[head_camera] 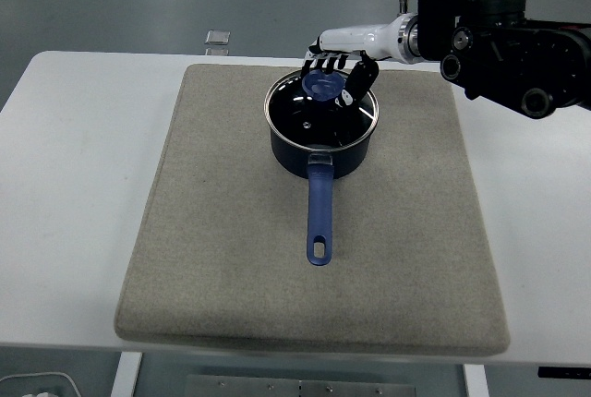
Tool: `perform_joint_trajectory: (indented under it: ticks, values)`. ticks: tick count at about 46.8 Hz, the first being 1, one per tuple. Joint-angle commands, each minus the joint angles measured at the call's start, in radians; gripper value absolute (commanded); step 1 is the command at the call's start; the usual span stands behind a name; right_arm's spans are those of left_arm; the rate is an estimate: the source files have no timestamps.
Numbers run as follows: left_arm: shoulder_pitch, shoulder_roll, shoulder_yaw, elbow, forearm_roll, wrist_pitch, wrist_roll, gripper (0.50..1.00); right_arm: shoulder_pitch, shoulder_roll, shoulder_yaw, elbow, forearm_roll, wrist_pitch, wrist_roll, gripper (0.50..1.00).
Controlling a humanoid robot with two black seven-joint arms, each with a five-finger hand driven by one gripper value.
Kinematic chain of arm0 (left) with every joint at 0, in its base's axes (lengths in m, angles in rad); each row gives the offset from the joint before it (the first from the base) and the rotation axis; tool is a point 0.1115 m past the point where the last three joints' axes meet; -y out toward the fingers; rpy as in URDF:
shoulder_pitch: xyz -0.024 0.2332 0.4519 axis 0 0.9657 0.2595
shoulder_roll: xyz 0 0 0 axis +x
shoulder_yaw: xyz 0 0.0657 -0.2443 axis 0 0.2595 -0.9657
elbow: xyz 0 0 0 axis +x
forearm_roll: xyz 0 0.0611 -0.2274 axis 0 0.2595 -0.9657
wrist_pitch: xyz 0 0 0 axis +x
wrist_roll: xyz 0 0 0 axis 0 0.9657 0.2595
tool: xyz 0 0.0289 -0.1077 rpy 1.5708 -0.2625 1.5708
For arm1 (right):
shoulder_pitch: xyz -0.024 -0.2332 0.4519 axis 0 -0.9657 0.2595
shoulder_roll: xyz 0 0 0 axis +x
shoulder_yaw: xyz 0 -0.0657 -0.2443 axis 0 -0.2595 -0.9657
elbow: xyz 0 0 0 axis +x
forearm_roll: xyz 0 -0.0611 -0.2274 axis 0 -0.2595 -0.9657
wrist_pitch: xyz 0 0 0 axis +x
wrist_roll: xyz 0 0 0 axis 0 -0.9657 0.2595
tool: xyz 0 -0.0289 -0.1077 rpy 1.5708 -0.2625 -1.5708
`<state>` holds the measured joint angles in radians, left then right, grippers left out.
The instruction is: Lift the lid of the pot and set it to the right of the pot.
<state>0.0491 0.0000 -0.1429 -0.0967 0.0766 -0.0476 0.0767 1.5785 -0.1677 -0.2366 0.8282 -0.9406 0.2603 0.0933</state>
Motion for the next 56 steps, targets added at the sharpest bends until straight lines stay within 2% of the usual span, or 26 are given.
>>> perform_joint_trajectory:
  ticks: [1,7,12,25,34,56]
  values:
    - [0.000,0.000,0.000,0.000,0.000,0.000,0.000,1.000,-0.002,0.000,0.000,0.000,-0.001,0.002,0.000,0.650]
    - [0.000,0.000,0.000,0.000,0.000,0.000,0.000,1.000,0.001,-0.001,0.000,0.000,0.000,0.008,0.000,0.578]
    - [0.000,0.000,0.000,0.000,0.000,0.000,0.000,1.000,0.003,-0.006,0.000,0.000,0.000,0.010,0.000,0.547]
    - [0.000,0.000,0.000,0.000,0.000,0.000,0.000,1.000,0.032,-0.019,0.008,0.000,0.019,0.014,0.000,0.539]
    - [0.000,0.000,0.000,0.000,0.000,0.000,0.000,1.000,0.052,-0.058,0.010,-0.004,0.031,0.016,-0.001,0.539]
    - [0.000,0.000,0.000,0.000,0.000,0.000,0.000,1.000,0.040,-0.213,0.002,-0.009,0.078,0.031,-0.007,0.500]
